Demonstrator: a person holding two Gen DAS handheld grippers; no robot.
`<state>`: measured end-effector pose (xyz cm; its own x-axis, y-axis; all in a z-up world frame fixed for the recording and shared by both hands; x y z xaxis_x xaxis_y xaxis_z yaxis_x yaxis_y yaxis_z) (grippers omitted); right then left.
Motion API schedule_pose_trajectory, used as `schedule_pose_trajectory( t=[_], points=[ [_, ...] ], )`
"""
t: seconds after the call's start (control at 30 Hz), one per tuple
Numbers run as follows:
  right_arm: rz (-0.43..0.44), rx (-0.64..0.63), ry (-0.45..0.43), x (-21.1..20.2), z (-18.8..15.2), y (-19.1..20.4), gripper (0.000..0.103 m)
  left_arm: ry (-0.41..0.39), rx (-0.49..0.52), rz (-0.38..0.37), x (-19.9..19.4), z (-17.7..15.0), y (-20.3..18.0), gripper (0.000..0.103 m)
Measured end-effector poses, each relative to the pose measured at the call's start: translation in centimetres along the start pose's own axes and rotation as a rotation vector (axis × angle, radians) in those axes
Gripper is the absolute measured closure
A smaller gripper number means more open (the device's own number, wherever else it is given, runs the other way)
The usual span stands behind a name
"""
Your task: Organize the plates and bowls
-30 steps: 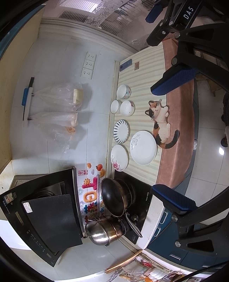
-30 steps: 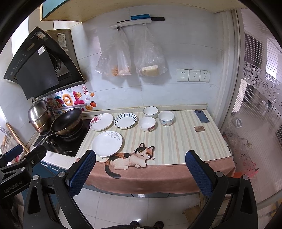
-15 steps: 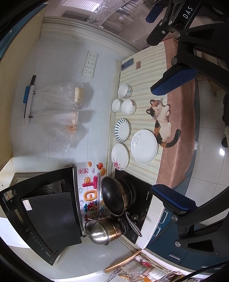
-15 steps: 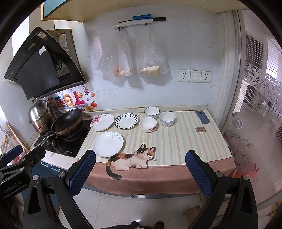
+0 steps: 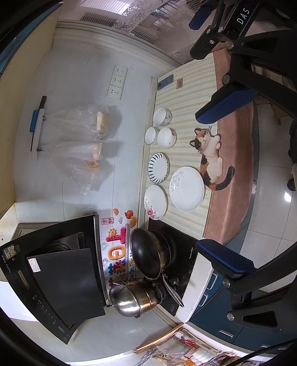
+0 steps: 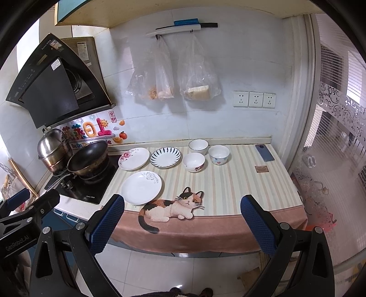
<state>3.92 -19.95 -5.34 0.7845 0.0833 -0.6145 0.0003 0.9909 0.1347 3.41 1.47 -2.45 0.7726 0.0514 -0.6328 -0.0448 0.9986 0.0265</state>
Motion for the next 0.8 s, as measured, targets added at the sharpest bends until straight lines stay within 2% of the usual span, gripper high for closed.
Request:
schedule_pose_trajectory(
  t=[0.43, 0.53, 0.63, 0.7, 0.8],
  points=[
    [0.005, 0.003, 0.004, 1.0, 0.7, 1.0, 0.000, -0.004, -0.002, -0.002, 0.9, 0.2, 1.4, 0.000],
    [0.001, 0.011, 0.006, 1.6, 0.8, 1.3, 0.000, 0.003, 0.001, -0.013, 1.9, 0.5, 1.6, 0.000],
    [0.040, 0.041, -0.018, 3.1, 1.1, 1.2, 0.000, -0.008, 0.002, 0.006, 3.7, 0.8, 2.3, 0.000],
    [0.065, 0.067, 0.010, 5.2, 1.0, 1.1, 0.000, -0.003, -0.001, 0.019, 5.6, 0.8, 2.9, 0.000],
    [0.098, 0.114, 0.112, 9.8, 0.1, 0.8, 0.000, 0.027, -0.004, 0.059, 9.8, 0.9, 4.2, 0.000]
  ],
)
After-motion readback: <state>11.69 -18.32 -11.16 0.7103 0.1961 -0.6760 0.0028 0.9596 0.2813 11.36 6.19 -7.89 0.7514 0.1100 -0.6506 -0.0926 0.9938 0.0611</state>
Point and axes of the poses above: each gripper's, at about its wrist camera, not at the fingertips, and x roughly the way its jaws point, y to its left, z to its top, the point moved 3 cm from there along x, roughly the way its jaws point, and after that the axes turned 4 degrees about z, right-handed, at the moved point
